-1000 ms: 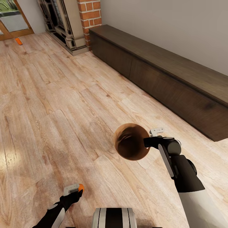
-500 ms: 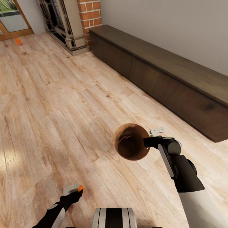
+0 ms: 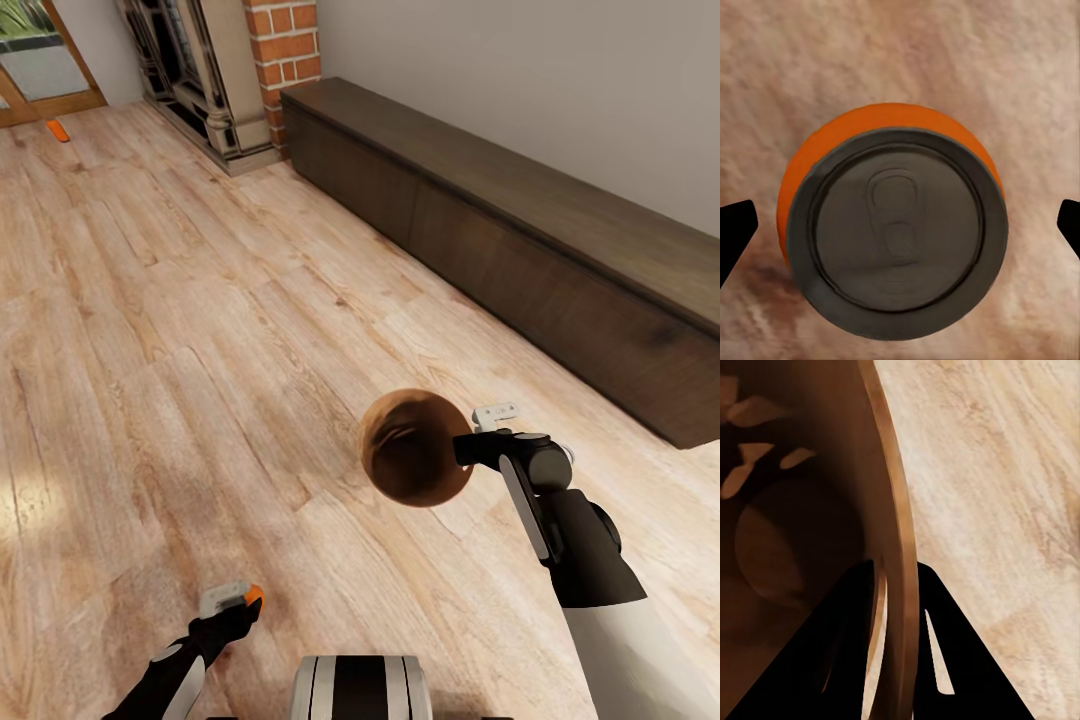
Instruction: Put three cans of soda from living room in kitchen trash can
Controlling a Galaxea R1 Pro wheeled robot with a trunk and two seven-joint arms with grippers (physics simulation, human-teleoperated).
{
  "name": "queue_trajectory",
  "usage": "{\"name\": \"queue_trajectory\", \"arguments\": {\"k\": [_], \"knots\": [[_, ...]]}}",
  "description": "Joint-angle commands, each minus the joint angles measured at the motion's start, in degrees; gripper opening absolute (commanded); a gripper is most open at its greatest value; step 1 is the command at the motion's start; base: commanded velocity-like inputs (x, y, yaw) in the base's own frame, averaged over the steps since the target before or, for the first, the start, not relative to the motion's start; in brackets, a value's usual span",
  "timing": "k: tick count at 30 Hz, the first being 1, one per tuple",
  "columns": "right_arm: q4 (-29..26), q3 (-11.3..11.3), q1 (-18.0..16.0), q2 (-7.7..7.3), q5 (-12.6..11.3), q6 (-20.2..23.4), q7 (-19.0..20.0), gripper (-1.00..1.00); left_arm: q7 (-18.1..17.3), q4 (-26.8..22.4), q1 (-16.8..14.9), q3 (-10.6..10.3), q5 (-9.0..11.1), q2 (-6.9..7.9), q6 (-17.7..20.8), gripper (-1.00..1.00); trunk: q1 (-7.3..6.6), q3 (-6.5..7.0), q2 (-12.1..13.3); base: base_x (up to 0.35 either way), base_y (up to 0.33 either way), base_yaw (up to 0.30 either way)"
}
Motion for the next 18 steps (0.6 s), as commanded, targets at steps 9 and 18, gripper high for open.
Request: {"name": "queue_trajectory", "arguments": {"k": [9,18], "knots": [[0.0,0.1,0.0,0.02,-1.1,0.0,0.3,-1.00,0.0,0.0,0.0,0.0,0.0,0.00,0.0,1.00,0.44,-0.36,-0.8,0.000,0.000,0.000],[0.0,0.1,0.0,0.02,-1.1,0.0,0.3,-1.00,0.1,0.1,0.0,0.0,0.0,0.00,0.0,-1.00,0.44,-0.36,-0.8,0.000,0.000,0.000]]}}
